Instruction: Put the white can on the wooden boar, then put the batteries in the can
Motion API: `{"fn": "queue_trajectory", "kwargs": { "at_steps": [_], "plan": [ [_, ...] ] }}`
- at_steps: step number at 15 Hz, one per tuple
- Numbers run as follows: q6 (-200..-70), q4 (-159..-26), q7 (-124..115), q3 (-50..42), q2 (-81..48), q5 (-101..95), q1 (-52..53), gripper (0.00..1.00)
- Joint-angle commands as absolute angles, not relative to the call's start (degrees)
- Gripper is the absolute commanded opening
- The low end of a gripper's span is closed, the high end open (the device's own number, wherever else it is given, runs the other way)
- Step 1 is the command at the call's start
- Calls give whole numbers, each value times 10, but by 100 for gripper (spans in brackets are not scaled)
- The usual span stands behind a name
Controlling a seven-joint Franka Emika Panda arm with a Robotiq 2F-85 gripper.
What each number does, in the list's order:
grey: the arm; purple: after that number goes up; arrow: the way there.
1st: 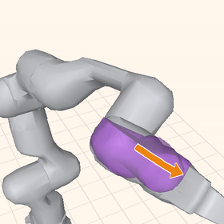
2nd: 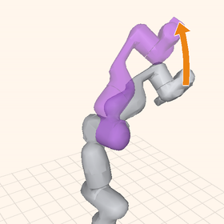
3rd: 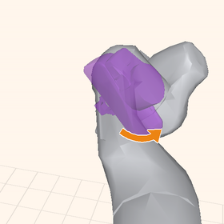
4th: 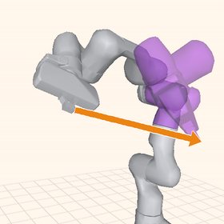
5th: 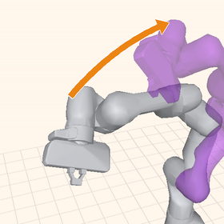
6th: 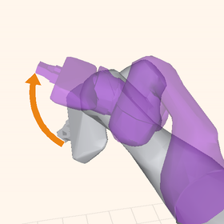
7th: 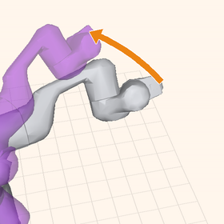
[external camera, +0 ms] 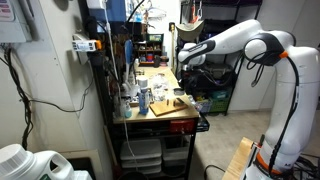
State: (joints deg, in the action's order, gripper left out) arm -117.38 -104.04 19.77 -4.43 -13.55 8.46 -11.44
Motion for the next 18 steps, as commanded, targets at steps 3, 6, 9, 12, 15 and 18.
{"fn": "queue_trajectory", "kwargs": {
  "at_steps": [3, 6, 9, 12, 15, 18],
  "plan": [
    [-1131, -1106, 305, -23, -44, 94, -94, 1],
    [-1137, -1130, 340, -7, -22, 83, -66, 1],
    [-1142, -1148, 370, 7, -17, 81, -39, 1],
    [-1131, -1126, 350, 7, -33, 86, -28, 3],
    [-1131, -1123, 349, 4, -33, 86, -28, 3],
    [-1160, -1128, 342, 4, -41, 74, -26, 1]
  ]
}}
